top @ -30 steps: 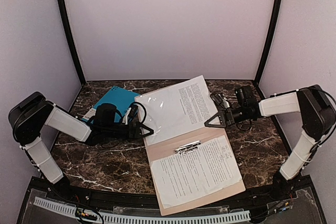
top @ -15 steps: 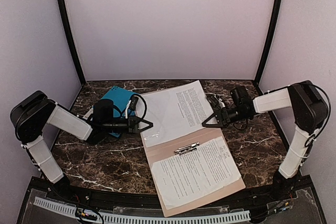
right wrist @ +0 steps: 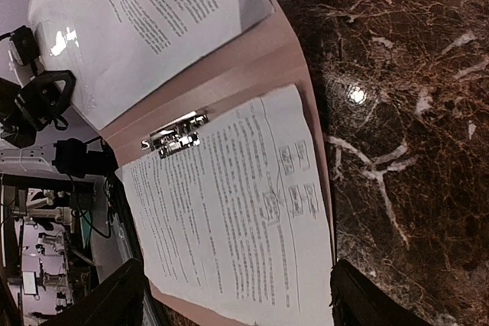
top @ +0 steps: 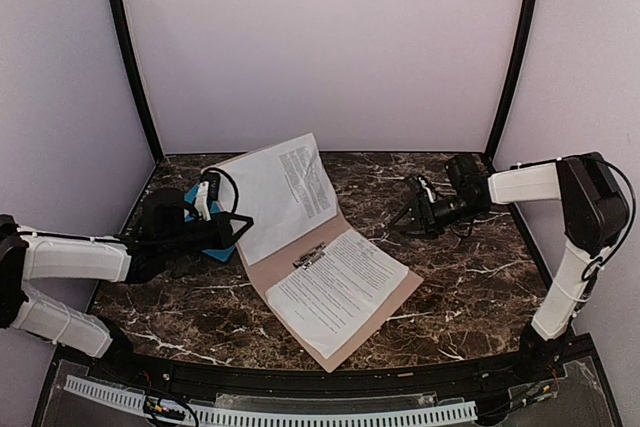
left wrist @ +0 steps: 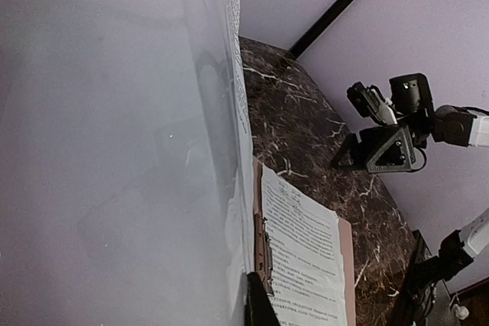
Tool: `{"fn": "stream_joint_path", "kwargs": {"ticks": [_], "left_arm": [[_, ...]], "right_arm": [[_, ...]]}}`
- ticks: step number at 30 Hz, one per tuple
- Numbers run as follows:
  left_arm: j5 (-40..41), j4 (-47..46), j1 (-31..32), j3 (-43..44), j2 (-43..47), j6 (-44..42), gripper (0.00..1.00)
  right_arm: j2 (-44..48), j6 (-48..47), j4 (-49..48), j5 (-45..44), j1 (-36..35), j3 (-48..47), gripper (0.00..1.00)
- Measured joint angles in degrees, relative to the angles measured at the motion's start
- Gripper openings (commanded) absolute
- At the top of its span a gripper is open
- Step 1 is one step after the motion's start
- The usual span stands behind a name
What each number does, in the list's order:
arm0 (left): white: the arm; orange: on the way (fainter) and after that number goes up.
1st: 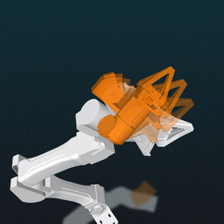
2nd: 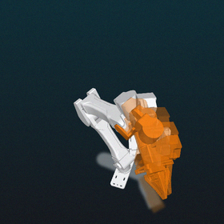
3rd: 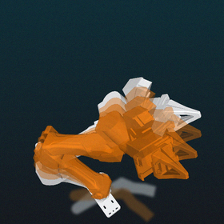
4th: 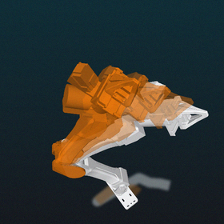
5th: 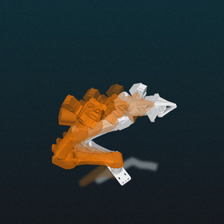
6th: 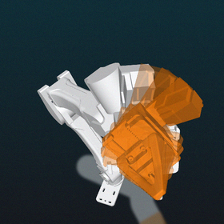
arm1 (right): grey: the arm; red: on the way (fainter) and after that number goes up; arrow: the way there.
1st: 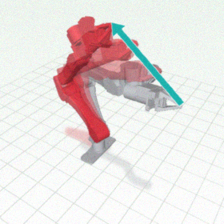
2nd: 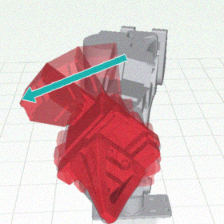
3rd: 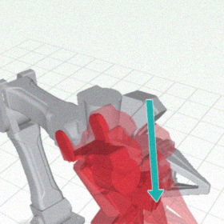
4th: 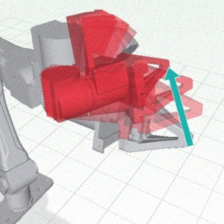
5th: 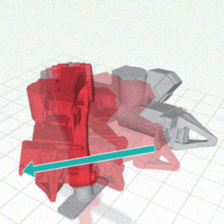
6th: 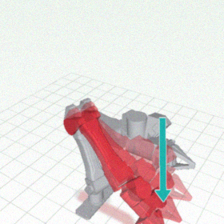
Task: Put the files into the folder
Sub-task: Close the folder with files at the center of the board.
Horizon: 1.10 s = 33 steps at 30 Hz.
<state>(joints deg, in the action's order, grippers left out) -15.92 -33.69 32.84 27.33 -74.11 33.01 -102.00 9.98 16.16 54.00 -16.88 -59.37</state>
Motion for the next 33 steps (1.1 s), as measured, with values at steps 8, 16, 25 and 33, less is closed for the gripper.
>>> {"fn": "stream_joint_path", "kwargs": {"ticks": [8,16,25,33], "left_arm": [[21.4,12.7,4.1,-1.2,13.6,-8.7,0.01],[44.3,17.2,24.3,2.6,7.9,-23.6,0.01],[66.3,19.6,44.2,16.5,-15.2,-39.0,0.37],[67.1,30.3,52.2,23.2,-22.9,-42.3,0.98]], "right_arm": [[4.3,2.2,1.5,-9.3,0.0,0.3,0.82],[4.8,4.1,1.1,-12.1,0.0,2.5,0.82],[5.6,5.5,1.6,-16.1,0.0,4.9,0.88],[10.3,5.6,8.4,-29.3,0.0,4.6,0.94]]}}
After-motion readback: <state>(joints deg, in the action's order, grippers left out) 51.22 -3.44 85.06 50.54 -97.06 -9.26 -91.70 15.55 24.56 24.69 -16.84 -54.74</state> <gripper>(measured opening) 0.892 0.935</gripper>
